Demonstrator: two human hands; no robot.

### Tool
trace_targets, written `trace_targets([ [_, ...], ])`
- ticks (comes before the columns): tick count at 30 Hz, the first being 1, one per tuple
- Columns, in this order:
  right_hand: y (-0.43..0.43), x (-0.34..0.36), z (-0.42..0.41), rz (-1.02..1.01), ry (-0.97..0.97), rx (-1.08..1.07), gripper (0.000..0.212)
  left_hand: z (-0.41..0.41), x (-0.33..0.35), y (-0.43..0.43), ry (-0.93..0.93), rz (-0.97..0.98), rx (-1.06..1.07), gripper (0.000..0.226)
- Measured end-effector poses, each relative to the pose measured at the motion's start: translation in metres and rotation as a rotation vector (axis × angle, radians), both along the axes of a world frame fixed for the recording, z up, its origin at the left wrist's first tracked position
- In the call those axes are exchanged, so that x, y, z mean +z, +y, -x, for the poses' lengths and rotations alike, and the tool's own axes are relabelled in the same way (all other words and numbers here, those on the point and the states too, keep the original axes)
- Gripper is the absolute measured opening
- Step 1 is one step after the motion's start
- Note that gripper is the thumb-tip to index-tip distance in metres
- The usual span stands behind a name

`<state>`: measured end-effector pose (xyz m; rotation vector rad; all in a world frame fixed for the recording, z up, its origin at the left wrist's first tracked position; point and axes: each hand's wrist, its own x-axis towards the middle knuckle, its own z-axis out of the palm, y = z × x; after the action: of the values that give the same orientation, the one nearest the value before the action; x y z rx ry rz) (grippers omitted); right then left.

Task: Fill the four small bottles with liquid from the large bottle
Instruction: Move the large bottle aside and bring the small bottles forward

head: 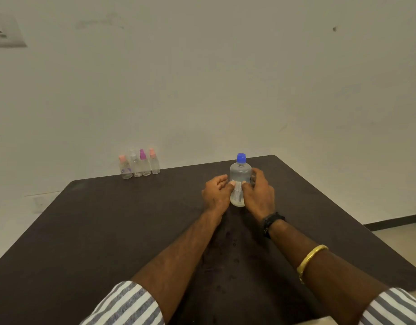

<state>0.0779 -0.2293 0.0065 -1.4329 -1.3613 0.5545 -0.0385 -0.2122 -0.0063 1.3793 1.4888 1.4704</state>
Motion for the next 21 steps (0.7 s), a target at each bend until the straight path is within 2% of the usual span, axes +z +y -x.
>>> trace_targets([
  [7,-0.001,0.009,0.012,-0.151,-0.125,-0.001,0.061,0.014,0.028,-0.020,0.359,-0.213,0.038,0.049],
  [15,-0.009,0.034,0.019,-0.357,-0.508,-0.045,0.069,0.035,0.041,-0.027,0.676,-0.350,0.026,0.064],
  [21,-0.007,0.040,0.021,-0.538,-0.769,-0.092,0.079,0.059,0.044,-0.031,0.962,-0.562,0.123,0.072],
])
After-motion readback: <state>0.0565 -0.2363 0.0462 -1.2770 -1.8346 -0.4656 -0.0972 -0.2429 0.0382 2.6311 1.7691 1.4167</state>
